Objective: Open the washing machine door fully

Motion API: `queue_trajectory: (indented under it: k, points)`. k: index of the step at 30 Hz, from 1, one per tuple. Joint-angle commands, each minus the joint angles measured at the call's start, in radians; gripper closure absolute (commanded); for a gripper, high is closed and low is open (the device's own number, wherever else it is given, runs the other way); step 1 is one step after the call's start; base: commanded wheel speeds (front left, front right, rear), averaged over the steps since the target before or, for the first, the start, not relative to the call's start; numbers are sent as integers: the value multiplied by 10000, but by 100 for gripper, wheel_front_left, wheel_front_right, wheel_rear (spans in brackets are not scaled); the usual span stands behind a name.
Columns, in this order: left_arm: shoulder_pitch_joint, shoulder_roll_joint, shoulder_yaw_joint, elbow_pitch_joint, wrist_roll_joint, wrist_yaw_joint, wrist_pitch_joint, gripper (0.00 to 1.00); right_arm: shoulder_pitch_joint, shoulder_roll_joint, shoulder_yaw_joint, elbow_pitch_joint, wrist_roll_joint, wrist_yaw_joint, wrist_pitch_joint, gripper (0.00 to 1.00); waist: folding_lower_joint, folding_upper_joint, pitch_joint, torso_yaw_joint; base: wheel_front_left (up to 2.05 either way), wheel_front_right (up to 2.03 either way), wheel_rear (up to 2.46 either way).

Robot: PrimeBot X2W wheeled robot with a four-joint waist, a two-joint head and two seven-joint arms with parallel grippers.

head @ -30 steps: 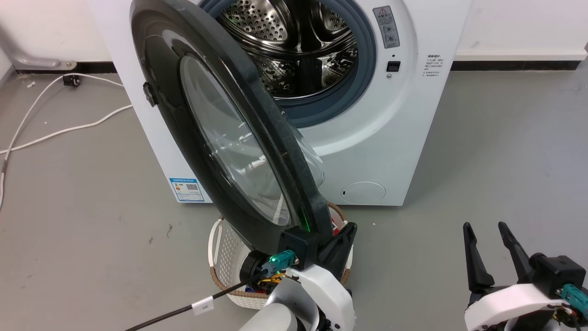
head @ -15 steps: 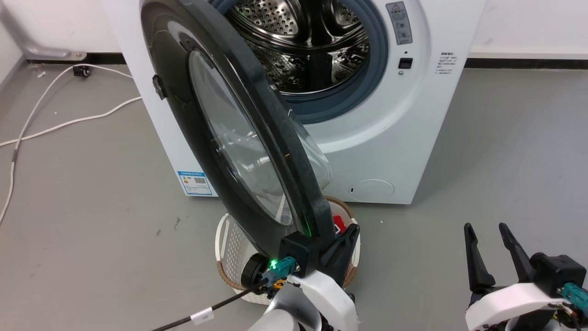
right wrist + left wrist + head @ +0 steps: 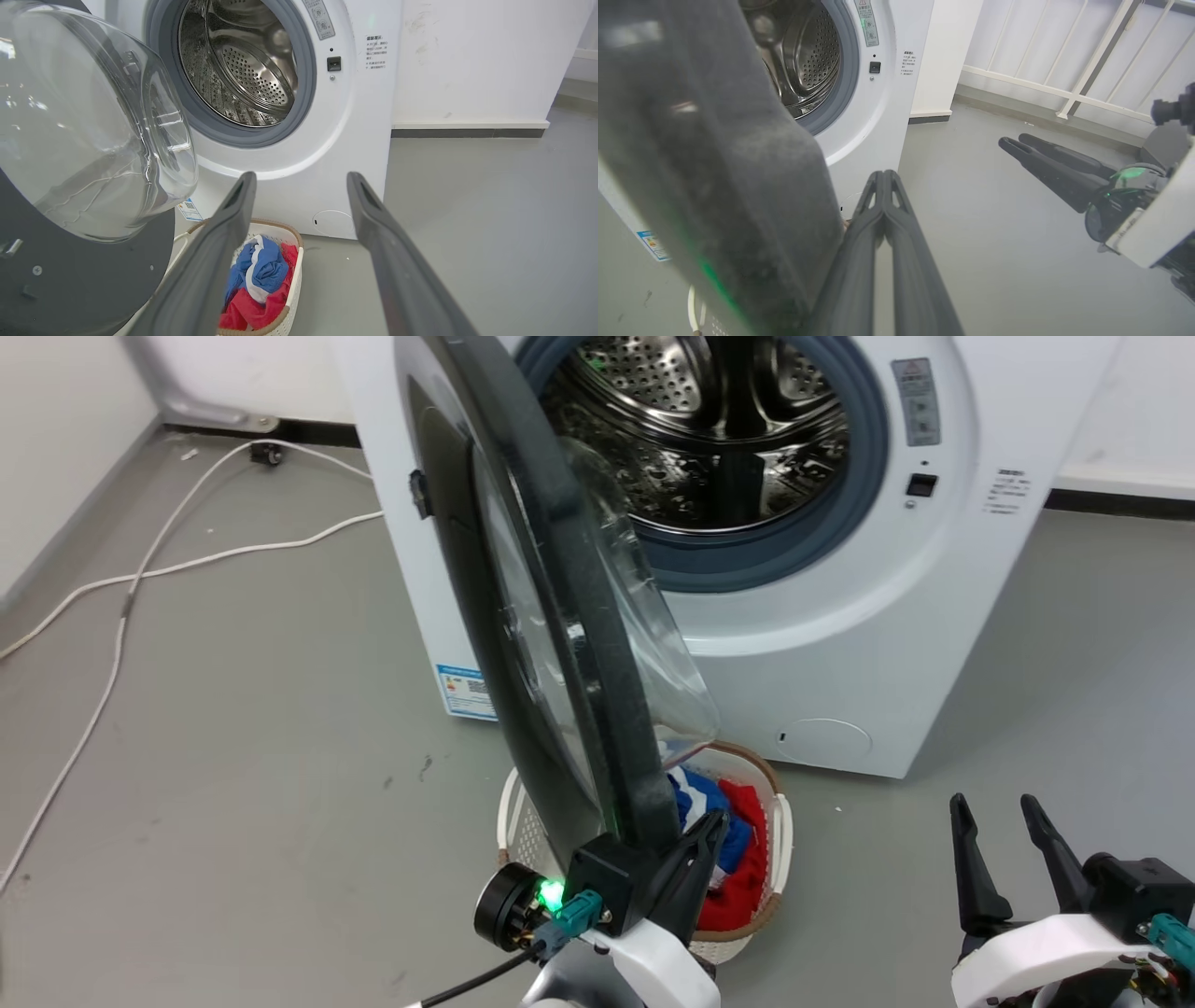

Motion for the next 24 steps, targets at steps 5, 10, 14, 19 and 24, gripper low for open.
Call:
queue_trajectory:
  k: [5,10,14,19,24]
  points:
    - [258,259,18,-518,125,255,64,100,-77,20,-14,-101,-57,-2,-29,0,0,0,18,668,0,0,0]
    - [370,447,136,-905,88,403,141,100,68,19,-198,-251,-147,-2,-20,0,0,0,102,1423,0,0,0]
    - [483,651,298,-1183,71,576,100,100,38,20,-246,-304,-122,-2,41,0,0,0,154,1990,0,0,0]
    - [643,758,352,-1486,22,665,118,100,2,19,-322,-345,-141,-2,59,0,0,0,231,2648,0,0,0]
    - [738,1029,904,-1559,-171,966,-33,100,-48,17,-423,-402,-187,-2,110,0,0,0,310,3185,0,0,0]
